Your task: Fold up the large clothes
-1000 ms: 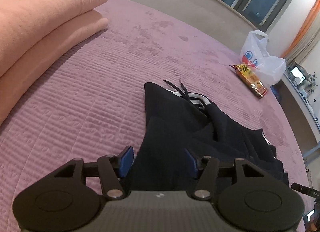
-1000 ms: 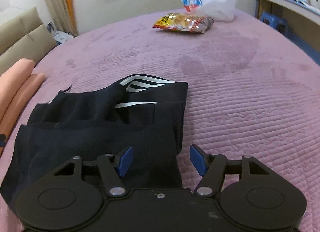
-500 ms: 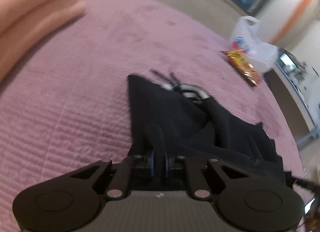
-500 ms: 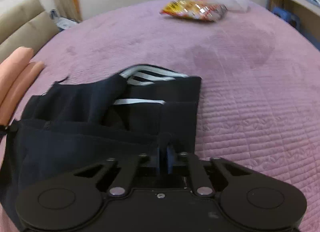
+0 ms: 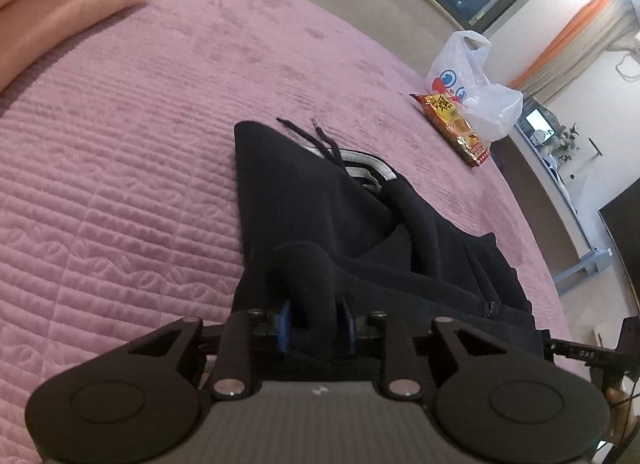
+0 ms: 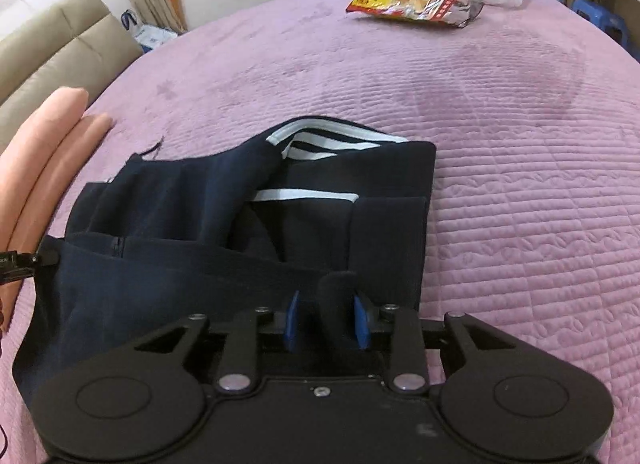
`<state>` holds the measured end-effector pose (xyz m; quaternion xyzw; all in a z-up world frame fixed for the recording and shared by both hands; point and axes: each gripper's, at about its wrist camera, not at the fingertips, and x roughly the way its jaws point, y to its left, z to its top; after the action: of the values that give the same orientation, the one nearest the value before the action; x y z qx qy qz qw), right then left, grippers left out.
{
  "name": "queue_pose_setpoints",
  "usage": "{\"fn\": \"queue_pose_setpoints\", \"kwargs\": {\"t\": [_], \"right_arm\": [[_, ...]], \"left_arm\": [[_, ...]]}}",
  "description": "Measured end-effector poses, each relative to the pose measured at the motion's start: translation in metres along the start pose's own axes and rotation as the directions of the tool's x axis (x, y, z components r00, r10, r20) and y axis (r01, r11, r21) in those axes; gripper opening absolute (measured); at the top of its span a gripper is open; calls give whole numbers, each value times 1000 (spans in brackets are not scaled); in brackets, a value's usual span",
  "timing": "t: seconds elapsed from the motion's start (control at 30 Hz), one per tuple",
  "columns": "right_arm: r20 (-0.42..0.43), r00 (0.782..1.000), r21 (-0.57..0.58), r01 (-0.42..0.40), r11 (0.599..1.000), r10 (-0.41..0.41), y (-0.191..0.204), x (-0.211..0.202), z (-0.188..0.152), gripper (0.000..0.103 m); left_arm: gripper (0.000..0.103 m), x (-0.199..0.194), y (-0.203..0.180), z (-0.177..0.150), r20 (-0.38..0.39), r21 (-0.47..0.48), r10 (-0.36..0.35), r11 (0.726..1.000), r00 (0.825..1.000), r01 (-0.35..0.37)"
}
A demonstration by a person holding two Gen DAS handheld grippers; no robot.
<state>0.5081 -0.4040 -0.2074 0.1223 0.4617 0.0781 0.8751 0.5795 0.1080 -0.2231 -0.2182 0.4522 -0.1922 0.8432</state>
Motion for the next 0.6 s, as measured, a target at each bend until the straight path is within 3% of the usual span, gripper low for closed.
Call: {"fn": "queue_pose_setpoints", "kwargs": {"t": [0.03,0.07,0.1,0.27,0.4,0.53,0.6], "right_arm": [[-4,1000,-10,10,1000,-10,2,1,-1,35],[1,999,-27,35,999,-35,5,0,-2,17],[12,998,-52,61,997,-60,10,-4,-5,9],[170,973,-135,178,975,-154,33,-53,-13,6],[296,943,-113,194,974,-154,43,-98,10,6],[410,895,-110,239,965,-175,47,-103,60,6],[437,876,-105,273,956,-203,43,-85,86,6]], "left_arm": [[18,1,-1,0,4,2,8,1000,1000,-8],[10,0,-4,-1,15,18,15,1000,1000,-16],[8,-3,-9,-2,30,39,16,999,999,-17],[6,-46,-32,1,143,67,-16,998,990,6],[6,-76,-57,31,256,116,-79,992,963,51],[6,-65,-71,81,353,174,-120,983,928,61],[6,-38,-66,107,371,167,-107,985,922,48]]}}
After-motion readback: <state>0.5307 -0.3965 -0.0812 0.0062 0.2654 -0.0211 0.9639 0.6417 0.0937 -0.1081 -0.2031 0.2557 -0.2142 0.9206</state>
